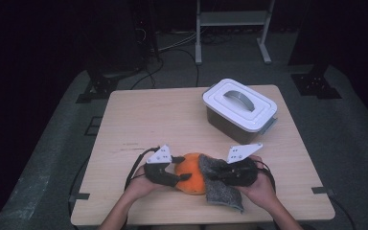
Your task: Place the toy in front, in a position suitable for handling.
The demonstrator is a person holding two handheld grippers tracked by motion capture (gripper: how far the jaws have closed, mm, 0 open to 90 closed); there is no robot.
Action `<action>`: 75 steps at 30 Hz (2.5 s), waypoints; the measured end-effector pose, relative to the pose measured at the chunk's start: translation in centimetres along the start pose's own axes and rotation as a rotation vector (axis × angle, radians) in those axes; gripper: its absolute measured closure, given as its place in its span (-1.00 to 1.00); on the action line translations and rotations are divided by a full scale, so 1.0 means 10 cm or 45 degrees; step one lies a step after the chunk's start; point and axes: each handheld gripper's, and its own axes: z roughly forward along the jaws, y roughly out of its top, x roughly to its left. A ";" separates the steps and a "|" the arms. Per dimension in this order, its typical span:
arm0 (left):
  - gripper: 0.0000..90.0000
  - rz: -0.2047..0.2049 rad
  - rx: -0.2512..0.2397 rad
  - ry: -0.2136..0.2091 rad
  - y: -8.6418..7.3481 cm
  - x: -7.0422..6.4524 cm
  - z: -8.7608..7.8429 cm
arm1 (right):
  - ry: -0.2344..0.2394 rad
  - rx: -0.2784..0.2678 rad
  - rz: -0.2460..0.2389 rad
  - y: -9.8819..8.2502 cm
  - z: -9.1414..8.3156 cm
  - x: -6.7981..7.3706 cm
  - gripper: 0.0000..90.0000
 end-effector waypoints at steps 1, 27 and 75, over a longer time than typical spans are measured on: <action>-0.22 -0.004 -0.002 0.000 0.00 0.00 0.00 | 0.004 0.003 0.008 -0.02 0.01 -0.02 0.69; -0.21 -0.095 -0.032 0.025 0.09 0.03 0.09 | -0.056 0.054 -0.010 -0.14 -0.05 0.01 0.69; -0.14 0.124 0.046 -0.117 0.11 -0.17 0.02 | -0.011 -0.001 0.175 -0.26 -0.25 -0.28 0.68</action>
